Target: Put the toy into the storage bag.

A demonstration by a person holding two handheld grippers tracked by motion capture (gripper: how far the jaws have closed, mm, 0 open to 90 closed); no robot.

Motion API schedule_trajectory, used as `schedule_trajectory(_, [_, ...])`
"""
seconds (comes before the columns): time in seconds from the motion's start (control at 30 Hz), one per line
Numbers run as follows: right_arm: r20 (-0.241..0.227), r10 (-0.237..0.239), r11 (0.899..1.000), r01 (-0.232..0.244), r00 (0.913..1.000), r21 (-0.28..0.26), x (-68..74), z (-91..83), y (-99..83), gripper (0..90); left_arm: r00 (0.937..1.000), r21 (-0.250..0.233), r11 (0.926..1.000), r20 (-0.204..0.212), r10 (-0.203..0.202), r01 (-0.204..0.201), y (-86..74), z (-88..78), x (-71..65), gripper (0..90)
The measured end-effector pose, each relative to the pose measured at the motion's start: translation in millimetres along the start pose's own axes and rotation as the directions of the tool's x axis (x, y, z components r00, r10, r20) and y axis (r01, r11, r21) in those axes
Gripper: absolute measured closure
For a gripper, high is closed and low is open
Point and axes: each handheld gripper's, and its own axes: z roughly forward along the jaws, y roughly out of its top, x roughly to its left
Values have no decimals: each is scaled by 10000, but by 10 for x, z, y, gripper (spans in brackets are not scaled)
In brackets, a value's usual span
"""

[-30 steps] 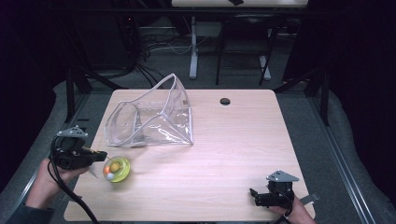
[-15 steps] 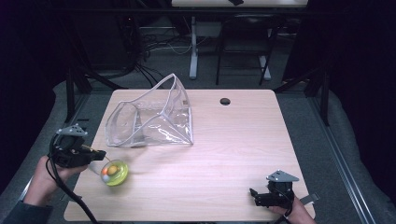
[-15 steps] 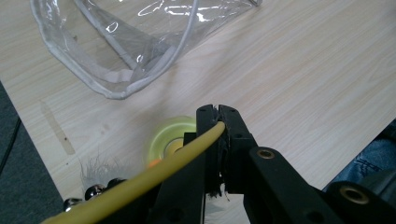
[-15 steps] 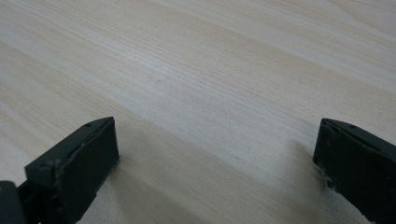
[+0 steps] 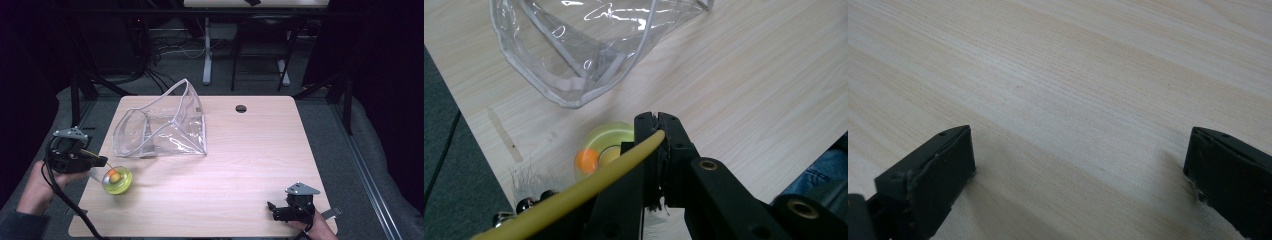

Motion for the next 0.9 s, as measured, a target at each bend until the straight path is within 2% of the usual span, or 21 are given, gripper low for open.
schedule_trajectory(0.07, [8,19,10000,-19,10000,-16,2,1,0,0,9999,50,9999,-75,138,-138,16,-26,16,882])
schedule_trajectory(0.1, [1,21,10000,-21,10000,-18,1,2,-1,0,9999,12,9999,41,140,-140,16,-33,34,882])
schedule_trajectory(0.17, [0,27,10000,-27,10000,0,2,1,1,0,9999,280,9995,57,130,-131,28,-23,70,882])
schedule_trajectory(0.2, [4,27,10000,-27,10000,-14,2,2,0,0,9998,382,9992,-114,141,-136,52,-40,88,882])
schedule_trajectory(0.23, [20,36,10000,-36,10000,-28,4,2,-1,0,9999,397,9992,0,108,-108,57,-61,106,883])
schedule_trajectory(0.27, [75,100,9999,-100,9999,3,11,2,2,0,9999,525,9985,-61,133,-130,78,-87,125,882])
schedule_trajectory(0.3, [298,262,9996,-261,9992,-48,31,13,8,0,9994,244,9996,-323,122,-114,69,-129,127,883])
schedule_trajectory(0.33, [444,373,9993,-370,9983,-72,53,27,21,0,10000,-107,9999,88,-38,39,3,-150,136,883])
schedule_trajectory(0.37, [499,459,9989,-456,9977,-64,76,39,35,0,9997,-92,9999,235,-87,89,-58,-139,152,883])
schedule_trajectory(0.4, [489,435,9991,-434,9979,-27,91,41,39,0,9998,167,9997,-142,-164,166,-92,-117,186,883])
schedule_trajectory(0.43, [380,390,9992,-390,9985,-4,87,41,38,0,9994,476,9985,-225,-251,262,-106,-92,251,883])
schedule_trajectory(0.47, [369,379,9993,-380,9986,6,83,41,40,0,9984,527,9970,-123,-556,561,-106,-73,323,883])
schedule_trajectory(0.53, [346,360,9994,-360,9988,-2,81,41,39,0,9977,552,9962,-105,-670,675,-89,-58,374,883])
schedule_trajectory(0.63, [334,348,9994,-348,9988,0,79,41,39,0,9991,930,9954,-394,-174,210,85,-25,364,883])
schedule_trajectory(0.67, [334,348,9994,-348,9988,0,79,41,39,0,9991,930,9954,-394,-174,210,85,-25,364,883])
schedule_trajectory(0.7, [337,346,9994,-346,9988,-4,79,41,38,0,9986,1015,9948,-523,76,-23,161,-45,350,883])
schedule_trajectory(0.8, [337,346,9994,-346,9988,-11,78,41,38,0,9976,952,9954,-676,179,-114,242,-106,350,883])
schedule_trajectory(0.9, [339,339,9994,-339,9988,-5,78,40,37,0,9977,871,9961,-649,173,-116,295,-153,357,883])
